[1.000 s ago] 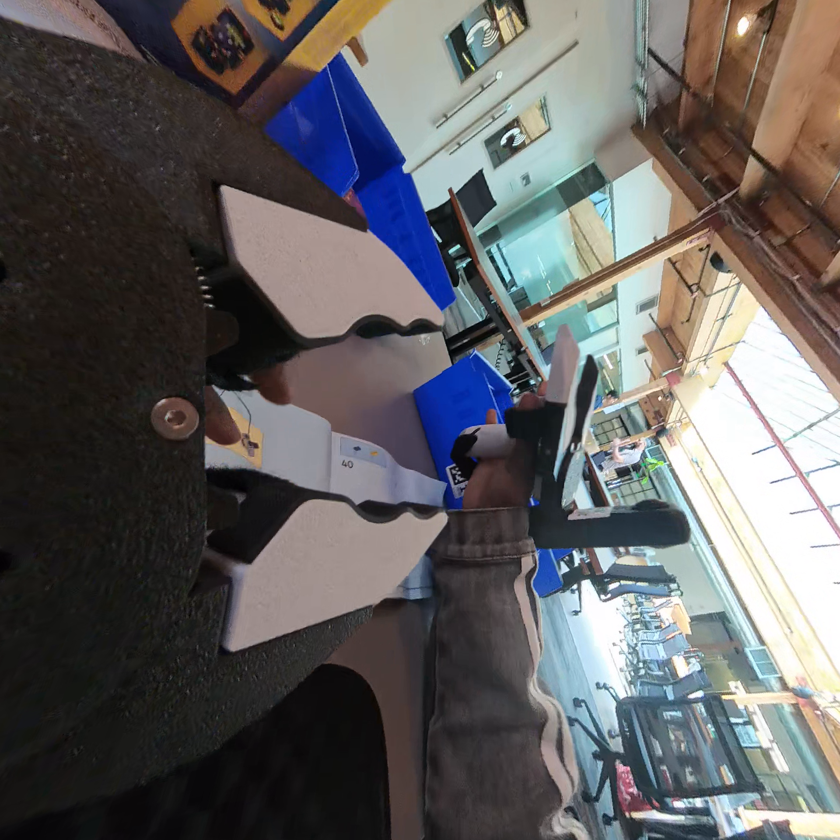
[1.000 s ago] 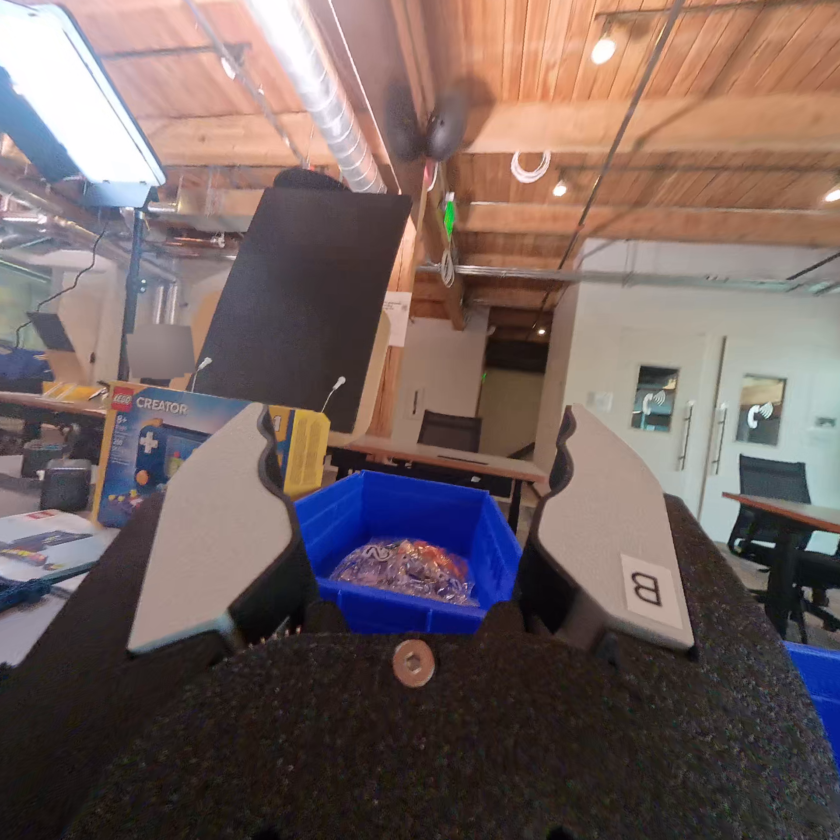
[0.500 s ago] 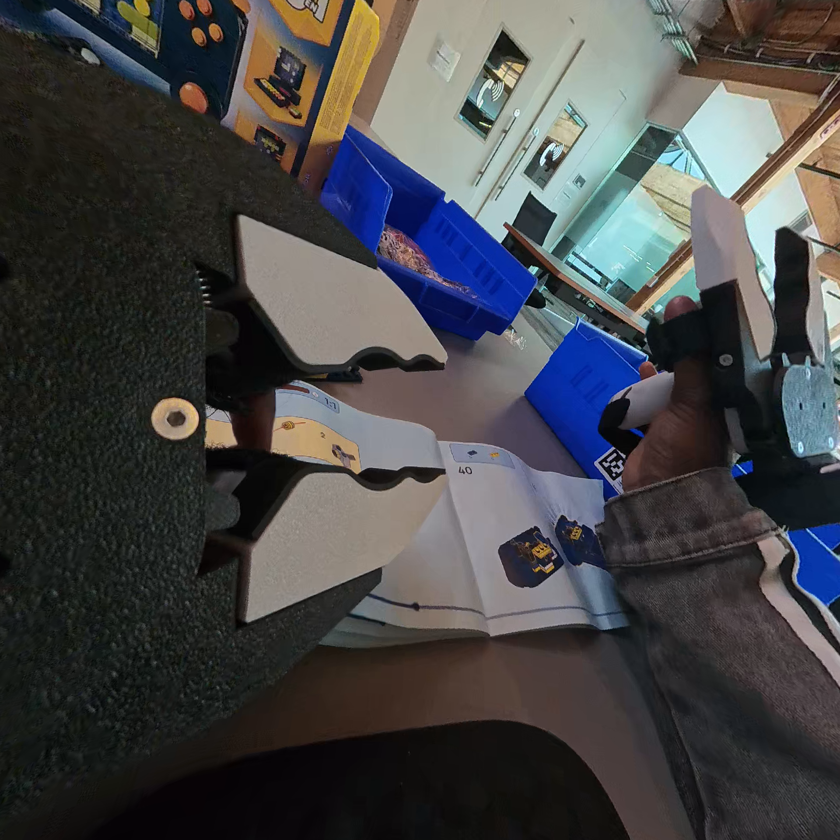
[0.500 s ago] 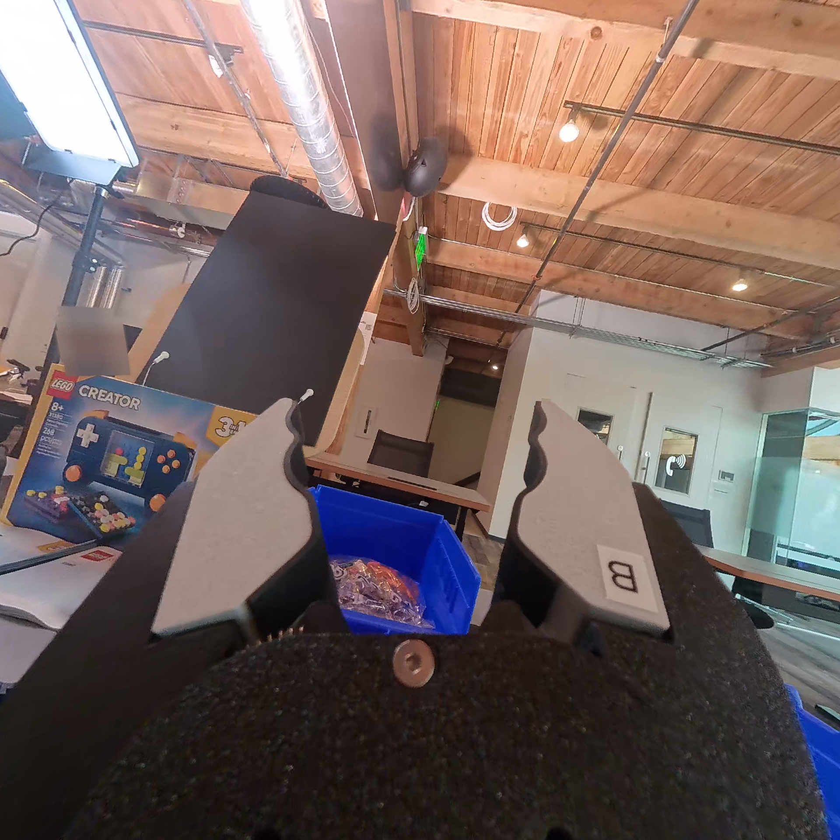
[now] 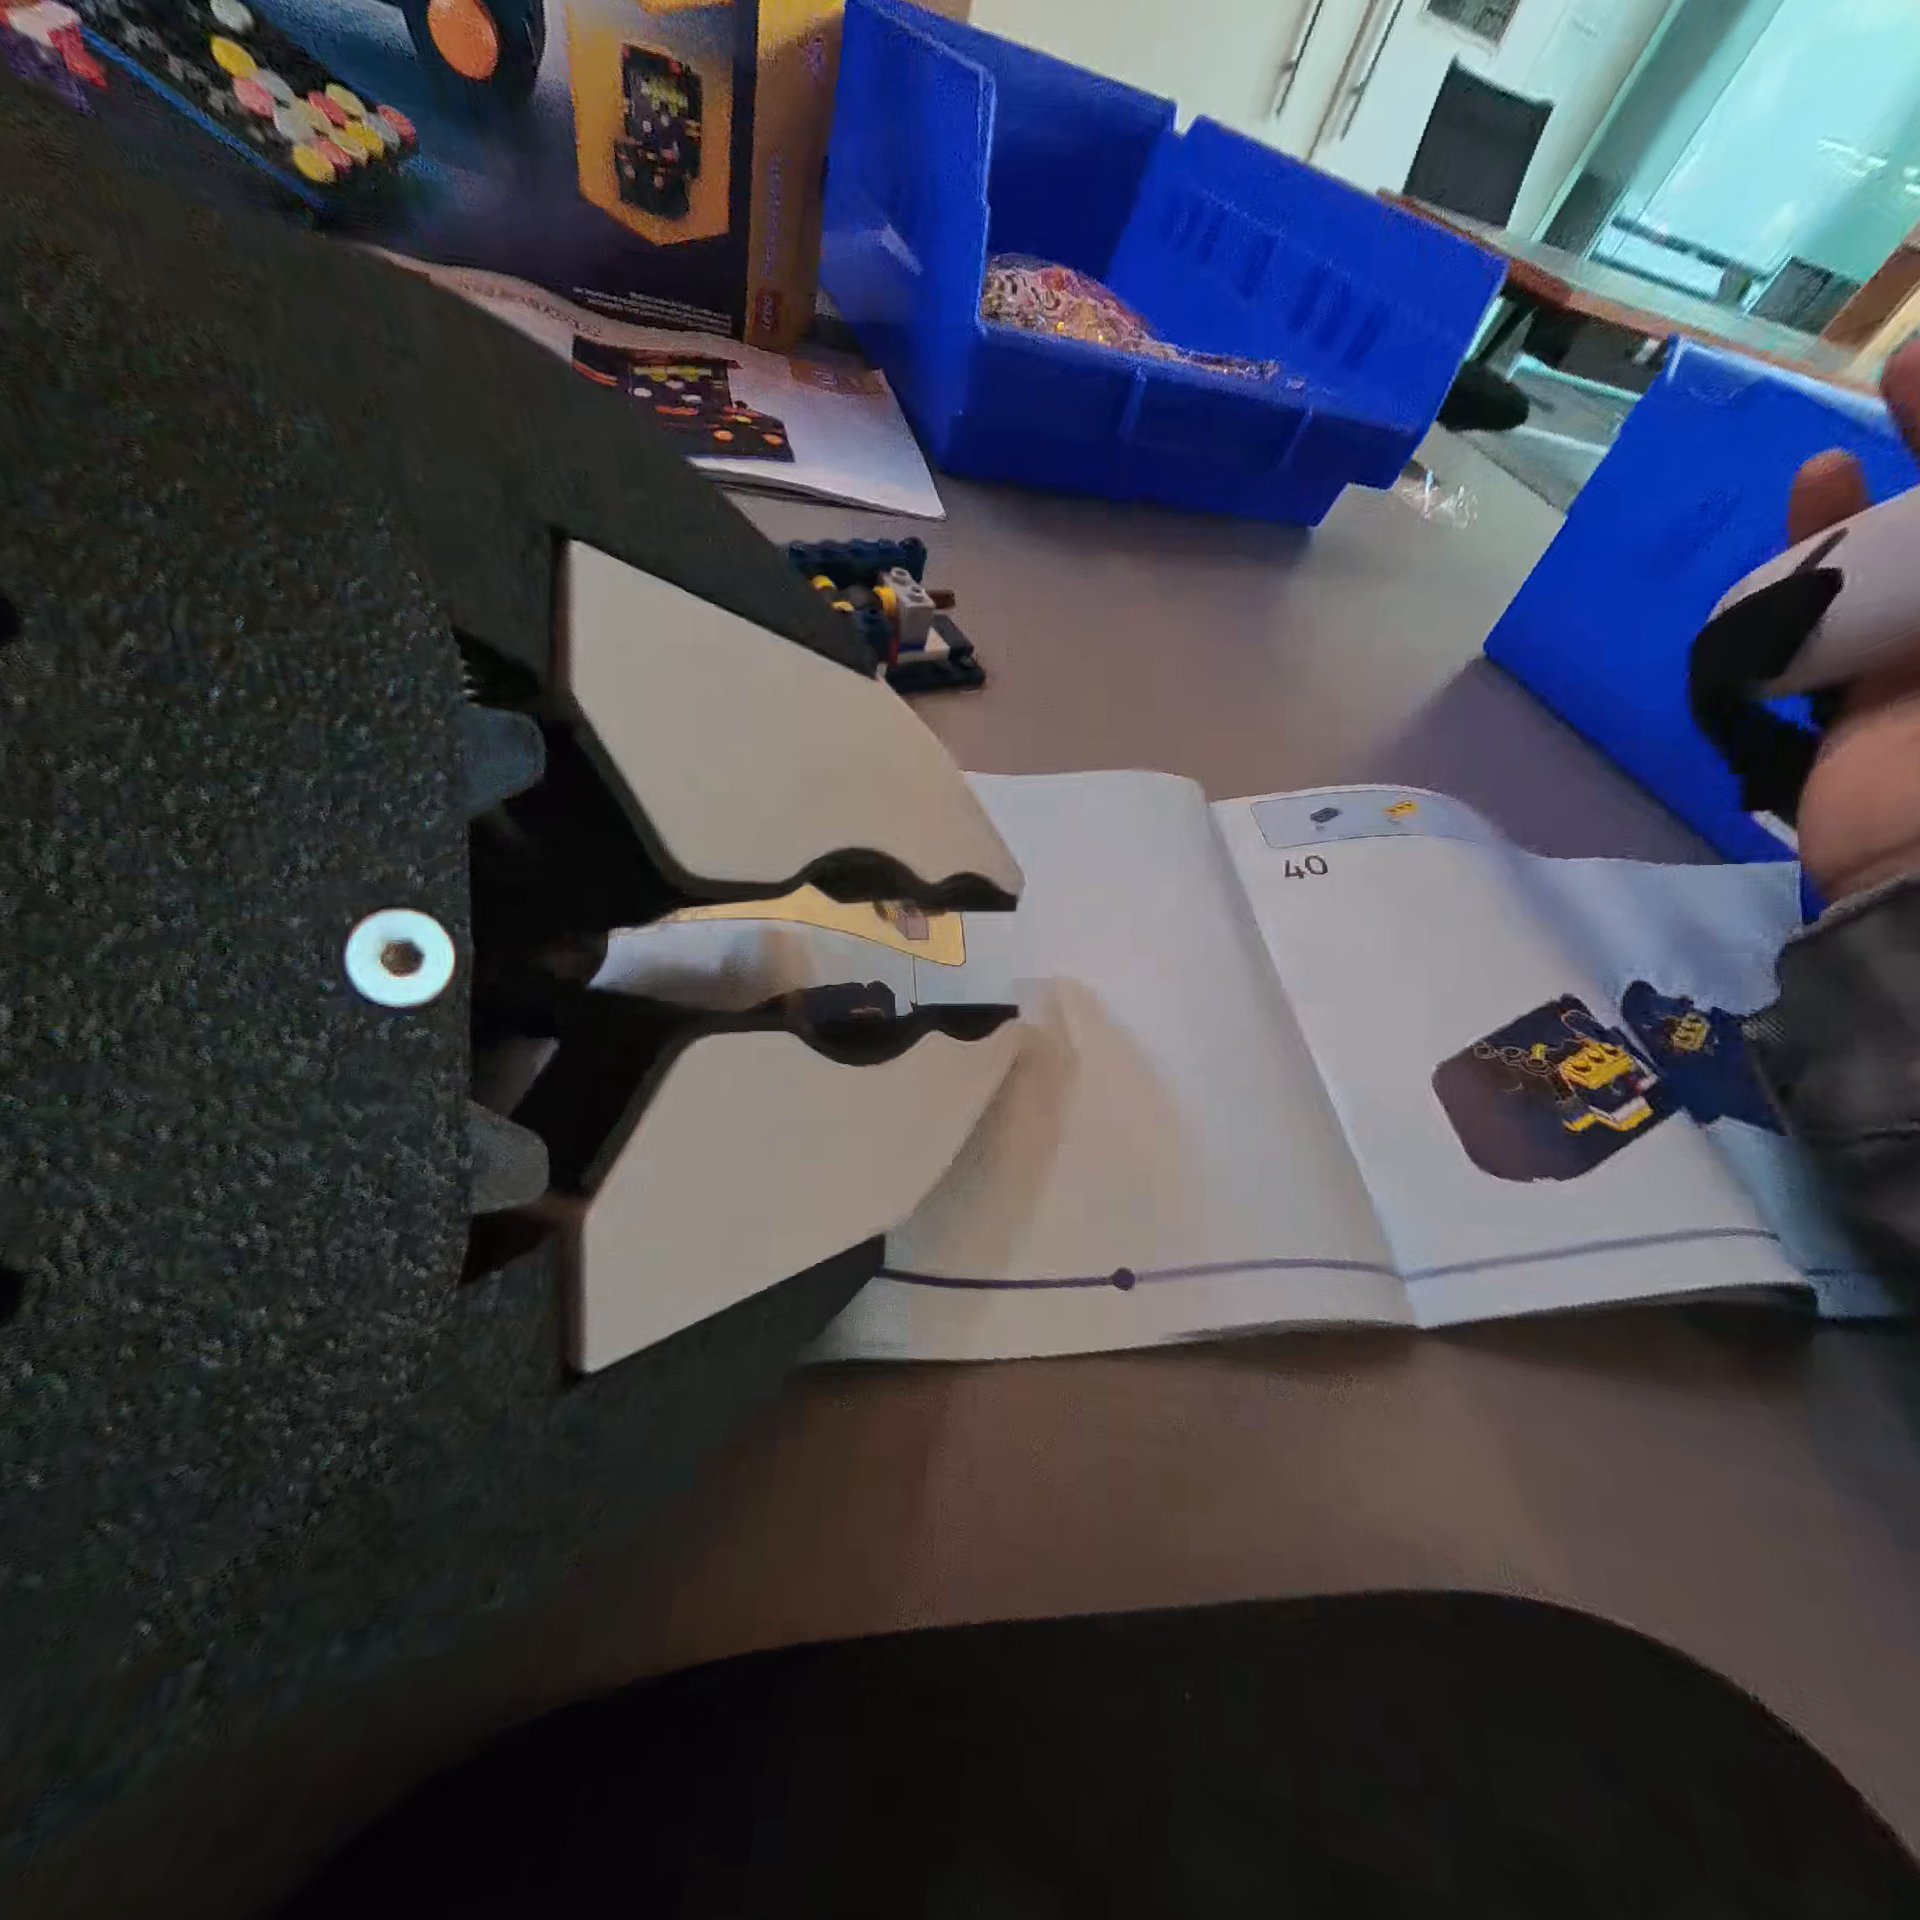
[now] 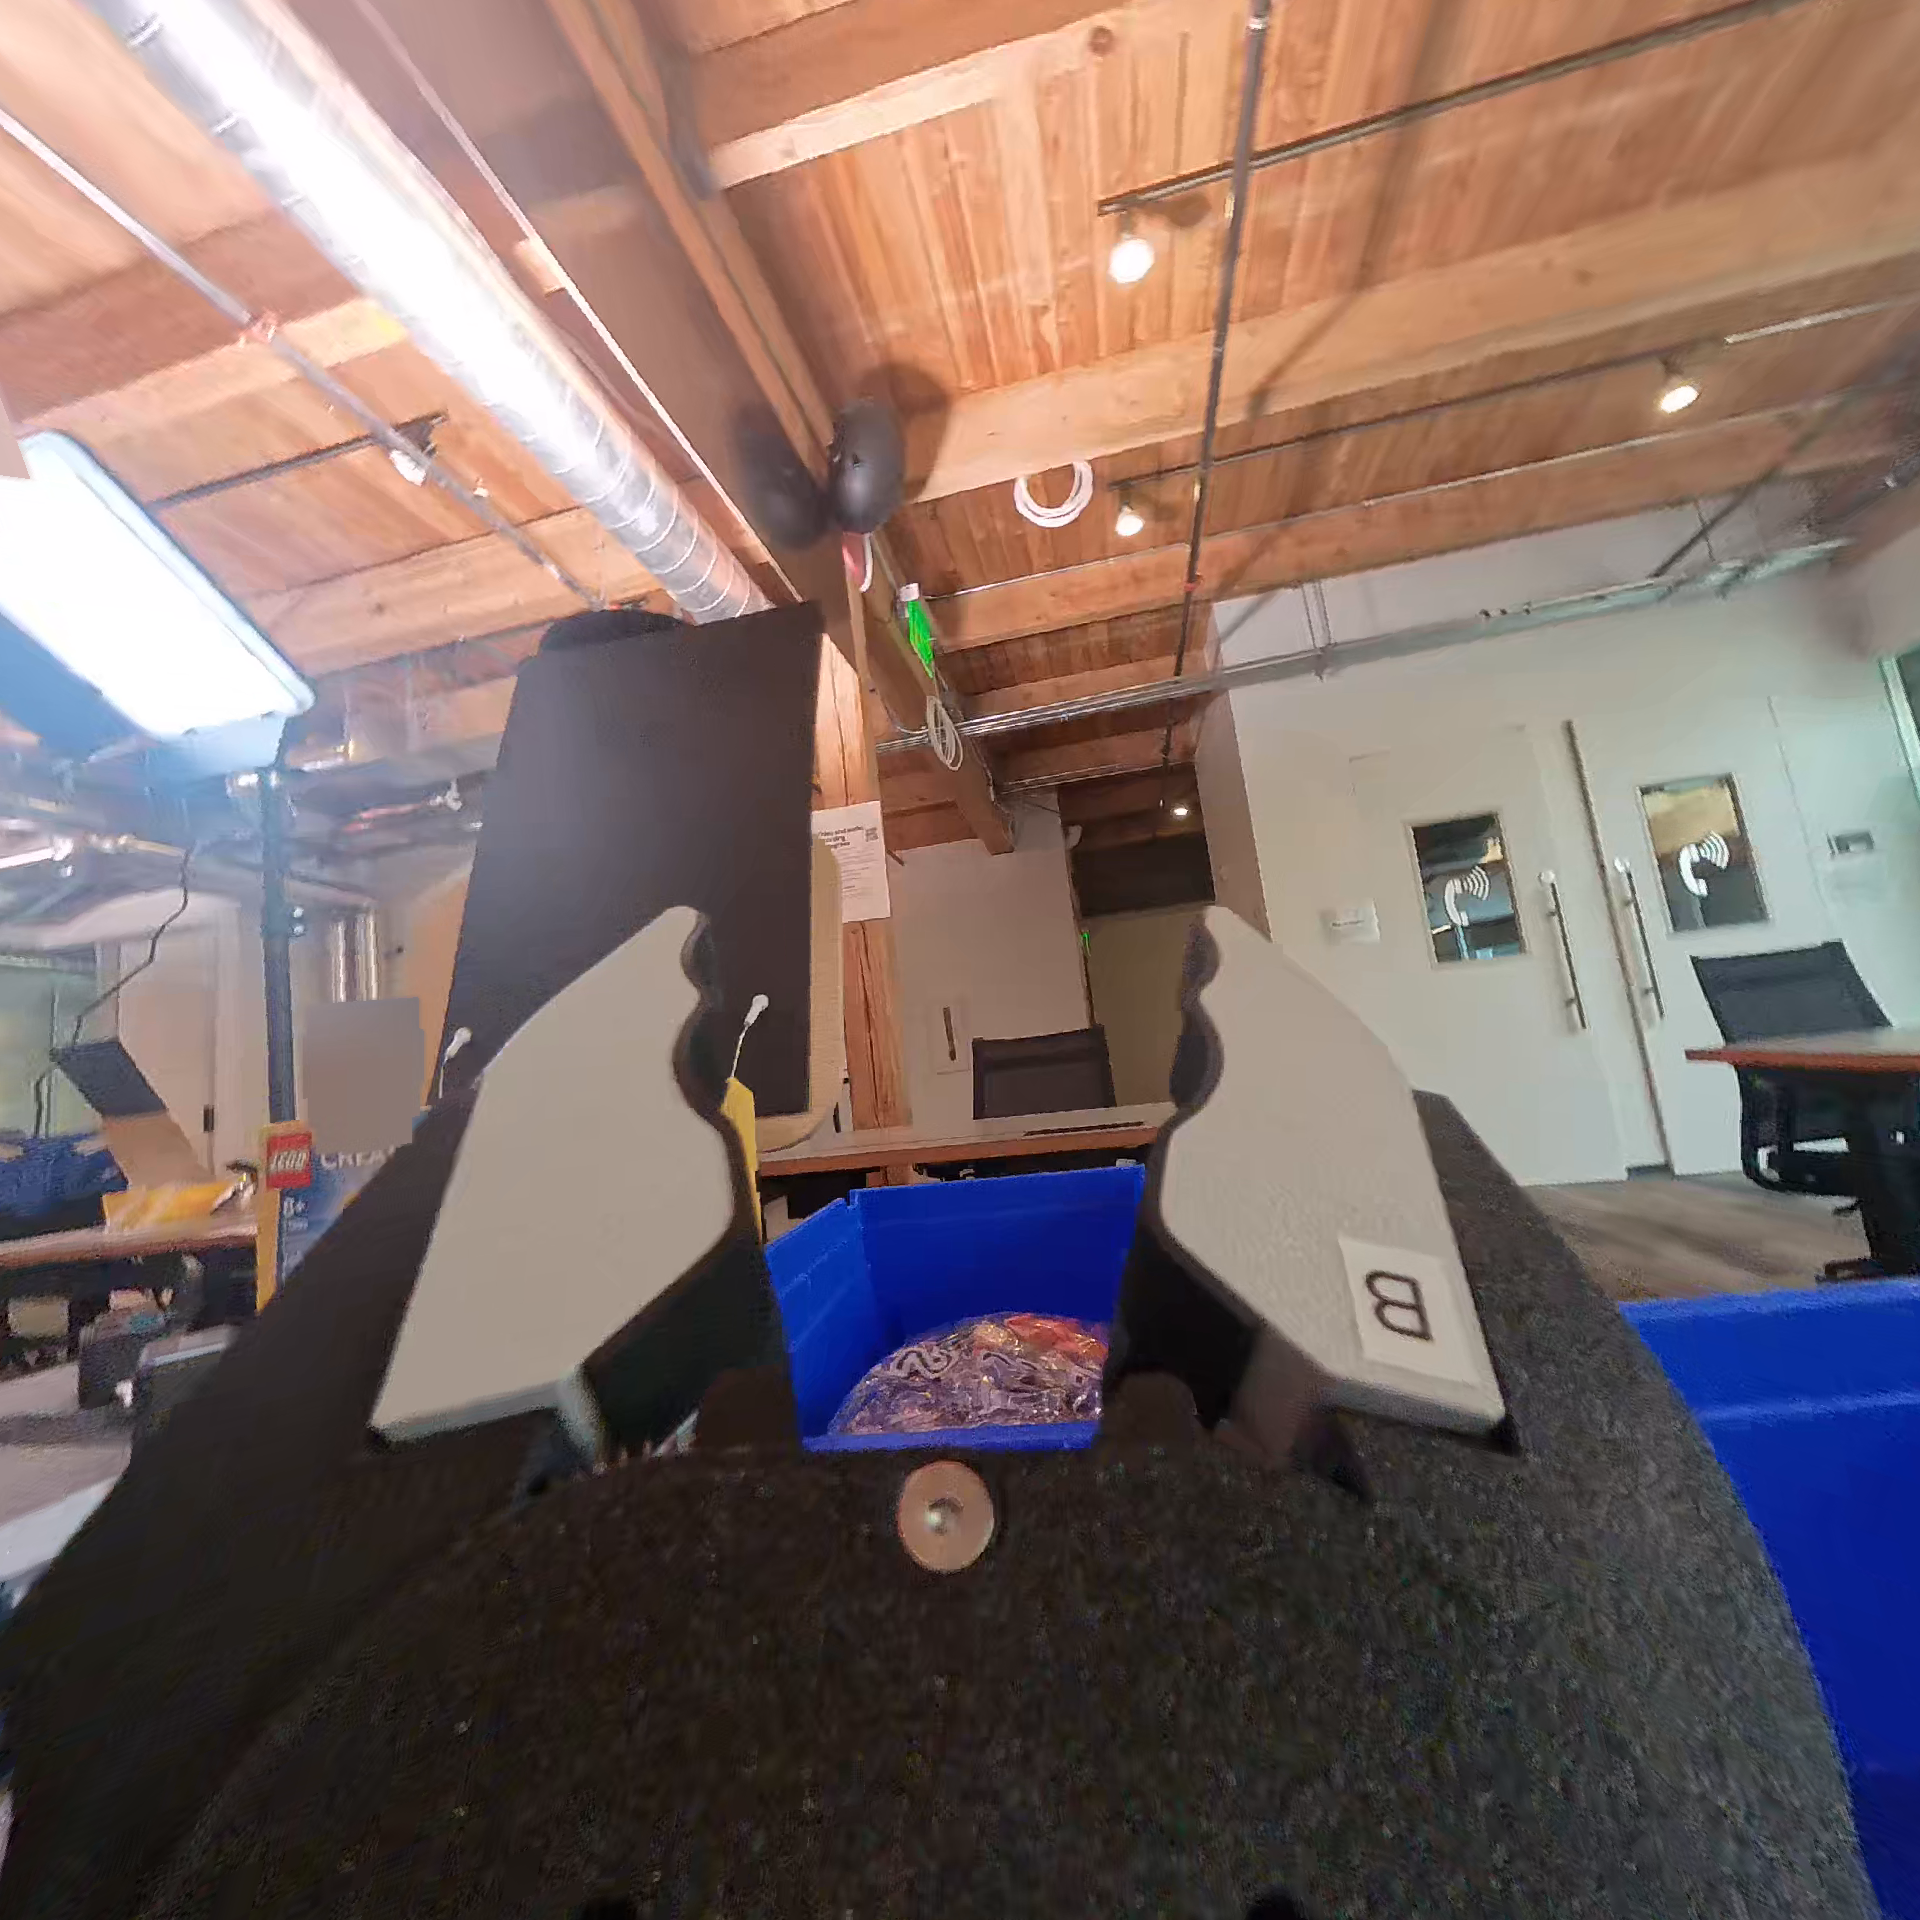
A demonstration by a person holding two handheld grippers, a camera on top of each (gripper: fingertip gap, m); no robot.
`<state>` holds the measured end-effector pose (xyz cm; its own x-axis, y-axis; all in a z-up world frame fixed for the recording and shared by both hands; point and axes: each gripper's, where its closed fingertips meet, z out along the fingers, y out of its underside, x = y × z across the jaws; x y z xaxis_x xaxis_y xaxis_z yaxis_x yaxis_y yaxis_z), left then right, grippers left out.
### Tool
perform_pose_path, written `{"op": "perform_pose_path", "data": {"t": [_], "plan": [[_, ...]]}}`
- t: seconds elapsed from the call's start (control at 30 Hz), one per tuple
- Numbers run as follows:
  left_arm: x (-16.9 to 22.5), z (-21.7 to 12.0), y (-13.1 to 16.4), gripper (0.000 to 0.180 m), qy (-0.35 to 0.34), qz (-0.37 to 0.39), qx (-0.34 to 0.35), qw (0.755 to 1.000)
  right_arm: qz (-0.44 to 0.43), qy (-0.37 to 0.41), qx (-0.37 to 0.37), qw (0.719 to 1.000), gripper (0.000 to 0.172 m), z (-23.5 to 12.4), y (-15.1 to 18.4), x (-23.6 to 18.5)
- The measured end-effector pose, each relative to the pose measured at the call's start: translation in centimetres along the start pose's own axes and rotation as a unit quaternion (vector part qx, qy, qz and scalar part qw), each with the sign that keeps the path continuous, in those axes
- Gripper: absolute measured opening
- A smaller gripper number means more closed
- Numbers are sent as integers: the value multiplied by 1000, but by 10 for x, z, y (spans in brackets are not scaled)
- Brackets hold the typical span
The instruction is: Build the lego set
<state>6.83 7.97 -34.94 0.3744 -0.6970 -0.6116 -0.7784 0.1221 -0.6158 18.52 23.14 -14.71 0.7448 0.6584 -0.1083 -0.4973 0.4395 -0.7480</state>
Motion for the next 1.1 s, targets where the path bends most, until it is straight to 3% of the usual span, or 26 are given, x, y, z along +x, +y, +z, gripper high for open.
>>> {"op": "perform_pose_path", "data": {"t": [0.13,0.2,0.43,0.53,0.73,0.93,1.1], "plan": [[2,-1,1,14,10,-1,1,1000,-1,-19,-36,999,54,-1,14,-8],[2,-1,1,14,10,-1,1,1000,-7,-64,-70,995,38,-2,27,-25],[3,-2,1,12,5,13,2,1000,-104,-239,-263,929,24,-26,127,-99],[2,-2,1,12,6,12,3,1000,-134,-291,-289,902,25,-34,138,-115],[3,-2,1,12,6,14,3,1000,-106,-262,-272,920,24,-28,130,-105],[3,-2,1,12,6,16,2,1000,-33,-143,-226,963,24,-12,107,-64],[3,-2,1,12,5,18,2,1000,-24,-92,-204,974,21,-8,94,-41]]}}
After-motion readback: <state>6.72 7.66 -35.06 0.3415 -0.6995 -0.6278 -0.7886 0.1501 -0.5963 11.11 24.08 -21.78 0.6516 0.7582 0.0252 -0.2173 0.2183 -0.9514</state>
